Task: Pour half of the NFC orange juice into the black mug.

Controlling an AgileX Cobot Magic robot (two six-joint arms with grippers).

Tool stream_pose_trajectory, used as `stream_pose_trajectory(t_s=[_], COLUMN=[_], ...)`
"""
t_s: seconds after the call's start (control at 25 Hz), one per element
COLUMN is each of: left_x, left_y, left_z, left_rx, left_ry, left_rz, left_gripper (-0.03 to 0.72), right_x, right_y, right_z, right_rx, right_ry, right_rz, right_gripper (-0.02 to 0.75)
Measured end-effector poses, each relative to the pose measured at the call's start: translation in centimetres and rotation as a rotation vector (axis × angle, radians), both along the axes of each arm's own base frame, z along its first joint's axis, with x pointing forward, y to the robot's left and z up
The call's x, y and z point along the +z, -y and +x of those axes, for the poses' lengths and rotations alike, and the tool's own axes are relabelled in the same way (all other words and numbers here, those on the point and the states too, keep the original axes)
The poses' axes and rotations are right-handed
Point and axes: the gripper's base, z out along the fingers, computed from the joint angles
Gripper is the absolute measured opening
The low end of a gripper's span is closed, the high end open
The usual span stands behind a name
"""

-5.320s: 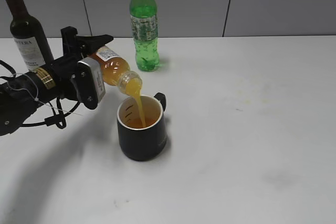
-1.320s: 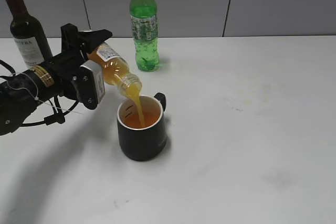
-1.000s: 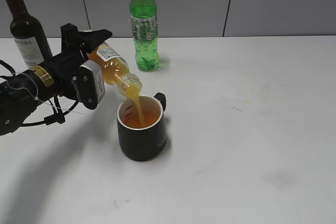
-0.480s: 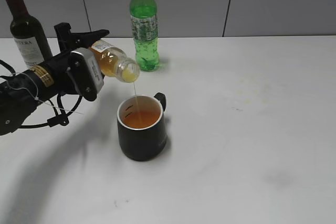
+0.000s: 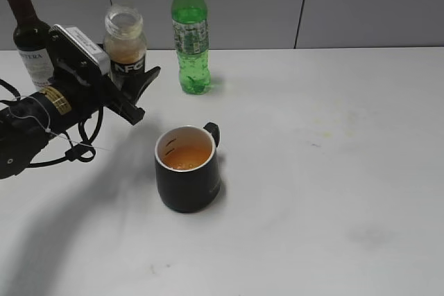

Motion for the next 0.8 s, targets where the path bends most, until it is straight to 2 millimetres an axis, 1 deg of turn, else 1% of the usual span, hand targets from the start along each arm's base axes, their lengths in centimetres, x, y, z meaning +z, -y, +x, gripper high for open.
stream_pose_trajectory(t_s=[0.08, 0.24, 0.4, 0.6, 0.72, 0.8], left_x=[0.0, 0.0, 0.0, 0.0, -0.8, -2.0], left_y=[0.0, 0.0, -0.1, -0.8, -1.1, -1.1], left_z=[0.0, 0.0, 0.1, 0.6, 1.4, 2.0], left_rx=[0.004, 0.009, 0.025, 0.112, 0.151, 0.176], left_ry=[-0.083, -0.18, -0.207, -0.206, -0.209, -0.238], left_rz=[-0.132, -0.288, -0.34, -0.393, -0.41, -0.404], left_gripper=[0.473, 0.473, 0.473, 0.473, 0.473, 0.473], right_x=[0.0, 0.0, 0.0, 0.0, 0.0, 0.0], right_y=[0.0, 0.0, 0.0, 0.0, 0.0, 0.0], right_z=[0.0, 0.0, 0.0, 0.0, 0.0, 0.0], right_rx=[0.0, 0.0, 0.0, 0.0, 0.0, 0.0], right_ry=[0.0, 0.0, 0.0, 0.0, 0.0, 0.0], right_rz=[0.0, 0.0, 0.0, 0.0, 0.0, 0.0], right_gripper=[0.592, 0.592, 0.592, 0.592, 0.592, 0.592])
